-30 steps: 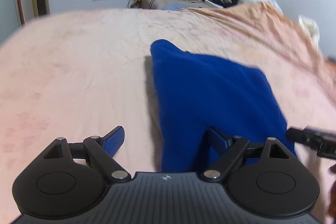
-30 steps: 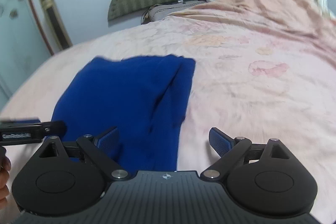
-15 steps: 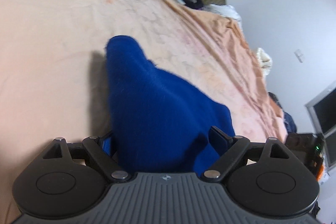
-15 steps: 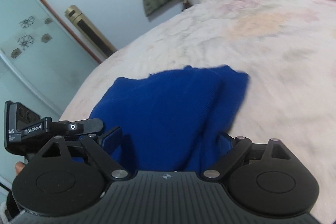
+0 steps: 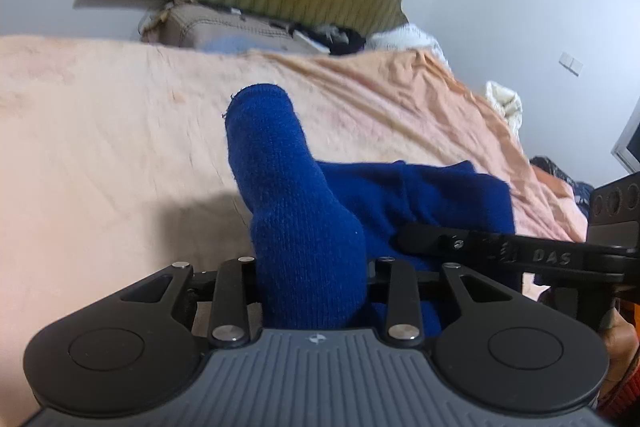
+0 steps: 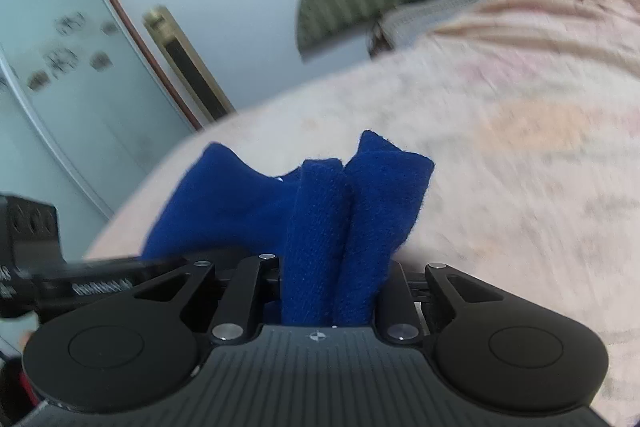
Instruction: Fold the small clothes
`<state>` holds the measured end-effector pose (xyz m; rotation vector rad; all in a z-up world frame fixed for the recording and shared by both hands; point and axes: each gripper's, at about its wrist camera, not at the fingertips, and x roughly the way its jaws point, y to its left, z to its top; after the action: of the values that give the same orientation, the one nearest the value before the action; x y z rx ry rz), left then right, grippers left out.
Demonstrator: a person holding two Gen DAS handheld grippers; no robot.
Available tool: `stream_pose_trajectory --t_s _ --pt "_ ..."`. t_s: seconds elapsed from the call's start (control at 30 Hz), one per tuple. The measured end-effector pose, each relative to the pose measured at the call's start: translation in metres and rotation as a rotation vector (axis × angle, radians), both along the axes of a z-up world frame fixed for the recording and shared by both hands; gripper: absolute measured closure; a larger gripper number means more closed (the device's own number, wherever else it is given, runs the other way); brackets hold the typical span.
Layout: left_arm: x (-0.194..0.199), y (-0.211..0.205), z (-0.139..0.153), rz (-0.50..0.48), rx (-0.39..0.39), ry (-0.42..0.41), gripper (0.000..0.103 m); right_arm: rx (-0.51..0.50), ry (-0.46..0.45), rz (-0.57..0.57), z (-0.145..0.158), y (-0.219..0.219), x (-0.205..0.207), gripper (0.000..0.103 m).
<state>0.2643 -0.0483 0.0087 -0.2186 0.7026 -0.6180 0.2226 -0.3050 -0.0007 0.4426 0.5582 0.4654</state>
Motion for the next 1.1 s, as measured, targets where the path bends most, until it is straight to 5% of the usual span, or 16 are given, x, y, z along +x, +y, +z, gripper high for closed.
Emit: stream_pose_trajectory --t_s 0.2,0.33,0.43,0.5,0.6,0.83,0.93,1.0,1.1 --pt "-0.003 0.025 0.029 0.066 0.03 -0.08 0.07 0.115 -0.012 0.047 0.02 0.007 0.009 0.08" --pt "0.025 0.02 0.025 0.076 0.101 -0.068 0.066 0.038 0.006 -0.033 0.015 0.025 0.034 0.079" --pt "0.037 0.012 0.012 0.097 0.202 -0.026 0.064 -0.042 0.088 -0.117 -0.001 0.028 0.045 0.06" --pt "0.029 0.016 0.008 0.123 0.24 -0.034 0.053 -0.079 0.097 -0.136 -0.004 0.023 0.034 0.046" --pt "0.006 0.034 0.006 0.137 0.207 -0.039 0.033 -0.091 0.107 -0.136 -0.007 0.009 0.005 0.032" --pt "-0.059 0.073 -0.011 0.13 0.075 0.116 0.033 -0.036 0.22 -0.035 -0.033 0.006 -0.068 0.032" --pt "-0.08 0.075 -0.023 0.106 0.046 0.167 0.035 -0.111 0.186 -0.025 -0.035 0.025 -0.09 0.049" --pt "-0.09 0.071 -0.027 0.079 0.061 0.174 0.072 -0.147 0.185 -0.038 -0.034 0.033 -0.093 0.081" --pt "-0.101 0.069 -0.02 0.109 0.118 0.14 0.088 -0.125 0.171 -0.062 -0.027 0.033 -0.098 0.087"
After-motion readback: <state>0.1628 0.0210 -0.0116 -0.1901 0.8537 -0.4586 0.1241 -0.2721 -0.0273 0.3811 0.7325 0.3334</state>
